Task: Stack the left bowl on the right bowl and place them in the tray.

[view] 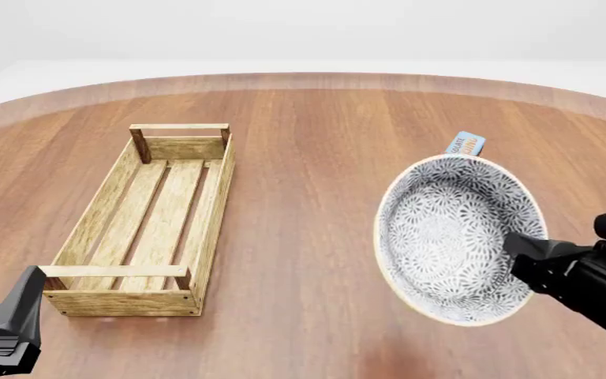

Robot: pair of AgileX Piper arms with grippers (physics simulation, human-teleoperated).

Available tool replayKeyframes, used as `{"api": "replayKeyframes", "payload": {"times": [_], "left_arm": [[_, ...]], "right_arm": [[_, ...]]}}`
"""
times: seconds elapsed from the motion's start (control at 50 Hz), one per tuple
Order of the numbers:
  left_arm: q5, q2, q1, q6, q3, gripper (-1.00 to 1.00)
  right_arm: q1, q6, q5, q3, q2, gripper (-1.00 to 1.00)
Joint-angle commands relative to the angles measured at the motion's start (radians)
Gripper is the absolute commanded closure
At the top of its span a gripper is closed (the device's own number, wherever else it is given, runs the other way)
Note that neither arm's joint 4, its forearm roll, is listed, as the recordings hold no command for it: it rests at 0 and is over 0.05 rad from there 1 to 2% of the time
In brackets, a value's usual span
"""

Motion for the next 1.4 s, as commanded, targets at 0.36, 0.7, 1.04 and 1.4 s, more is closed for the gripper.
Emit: {"api": "replayKeyframes", "payload": {"times": [0.36,0.7,1.04,1.4], "left_arm": [[0.000,0.000,0.000,0.000,0.000,-1.00],[0.000,0.000,0.000,0.000,0.000,-1.00],[0.000,0.000,0.000,0.000,0.000,-1.00],[0.000,0.000,0.000,0.000,0.000,-1.00]], "right_arm": [[0.095,0.001,-0.118,-0.348,0.308,1.00],[0.205,0.000,-0.145,-0.652,0.629,1.00],[0.260,-0.023,-0.156,-0.941,0.908,1.00],[0.340,0.023,-0.166,-1.171,1.134,1.00]]}}
